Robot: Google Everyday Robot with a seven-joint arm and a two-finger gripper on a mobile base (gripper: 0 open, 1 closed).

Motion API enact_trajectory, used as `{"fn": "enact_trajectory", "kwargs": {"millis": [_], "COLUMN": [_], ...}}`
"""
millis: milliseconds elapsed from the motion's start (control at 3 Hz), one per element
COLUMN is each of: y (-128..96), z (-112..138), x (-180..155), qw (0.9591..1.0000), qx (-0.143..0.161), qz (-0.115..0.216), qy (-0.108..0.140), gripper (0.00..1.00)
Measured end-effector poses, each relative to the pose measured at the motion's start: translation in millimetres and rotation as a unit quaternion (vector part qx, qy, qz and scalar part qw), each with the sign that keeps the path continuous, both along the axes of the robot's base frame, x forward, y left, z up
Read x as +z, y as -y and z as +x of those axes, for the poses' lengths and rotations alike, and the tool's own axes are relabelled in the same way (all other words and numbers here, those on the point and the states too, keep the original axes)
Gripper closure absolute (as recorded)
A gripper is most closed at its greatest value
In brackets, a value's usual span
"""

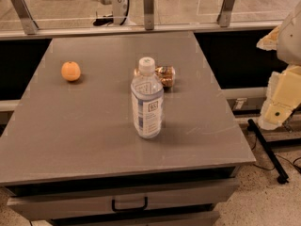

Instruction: Move blue plastic bottle near orange

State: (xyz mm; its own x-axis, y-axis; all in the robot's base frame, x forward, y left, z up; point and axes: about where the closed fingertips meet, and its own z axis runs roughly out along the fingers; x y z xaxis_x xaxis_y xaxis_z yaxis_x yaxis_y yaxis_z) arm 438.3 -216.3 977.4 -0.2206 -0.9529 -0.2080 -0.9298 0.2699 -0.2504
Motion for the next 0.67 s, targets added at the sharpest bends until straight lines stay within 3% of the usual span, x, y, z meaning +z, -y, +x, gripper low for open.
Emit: {"fn": "enact_trajectory", "kwargs": {"millis": [333,667], "y": [0.0,-16.4], "z": [0.0,11.9], "x": [0.0,-4.9], "qw": [1.0000,0.9991], "qx": [0.000,0.005], "qz": [0.000,0.042], "qy": [0.000,0.003], "gripper": [0.00,0.00]}}
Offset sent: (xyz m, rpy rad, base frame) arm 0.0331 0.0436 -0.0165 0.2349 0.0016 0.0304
